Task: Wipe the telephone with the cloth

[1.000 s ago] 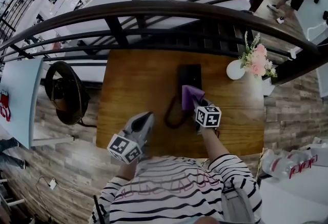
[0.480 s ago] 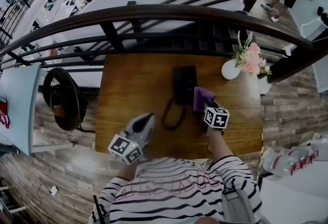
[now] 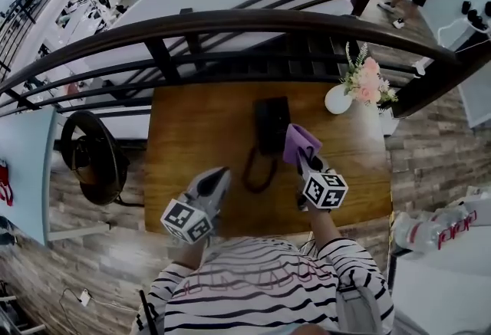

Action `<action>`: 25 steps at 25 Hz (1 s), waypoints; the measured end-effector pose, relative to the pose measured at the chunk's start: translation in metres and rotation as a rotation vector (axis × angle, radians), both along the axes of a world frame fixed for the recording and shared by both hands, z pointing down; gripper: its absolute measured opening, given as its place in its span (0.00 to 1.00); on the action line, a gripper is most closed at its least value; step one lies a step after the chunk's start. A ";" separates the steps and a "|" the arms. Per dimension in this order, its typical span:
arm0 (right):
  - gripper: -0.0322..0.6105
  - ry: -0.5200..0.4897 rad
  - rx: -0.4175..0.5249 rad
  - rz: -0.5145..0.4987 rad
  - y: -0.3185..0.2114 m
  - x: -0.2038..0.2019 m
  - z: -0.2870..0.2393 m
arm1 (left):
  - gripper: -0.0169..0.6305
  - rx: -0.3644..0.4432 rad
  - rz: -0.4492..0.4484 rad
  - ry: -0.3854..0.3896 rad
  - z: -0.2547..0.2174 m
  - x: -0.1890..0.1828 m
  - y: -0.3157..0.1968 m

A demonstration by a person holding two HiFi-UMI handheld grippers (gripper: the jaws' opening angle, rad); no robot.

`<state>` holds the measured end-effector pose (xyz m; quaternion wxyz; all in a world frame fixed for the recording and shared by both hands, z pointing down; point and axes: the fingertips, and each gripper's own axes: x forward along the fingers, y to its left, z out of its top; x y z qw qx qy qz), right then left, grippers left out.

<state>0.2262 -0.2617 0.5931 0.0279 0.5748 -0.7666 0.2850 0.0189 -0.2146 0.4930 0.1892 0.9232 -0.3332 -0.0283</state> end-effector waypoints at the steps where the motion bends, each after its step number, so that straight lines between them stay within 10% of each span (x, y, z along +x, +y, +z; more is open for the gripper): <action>1: 0.10 -0.010 0.015 0.006 0.006 -0.004 -0.009 | 0.03 0.003 0.011 0.003 -0.002 -0.001 0.001; 25: 0.10 -0.126 0.173 0.256 0.171 -0.073 -0.093 | 0.03 0.075 0.264 0.042 -0.030 -0.031 0.061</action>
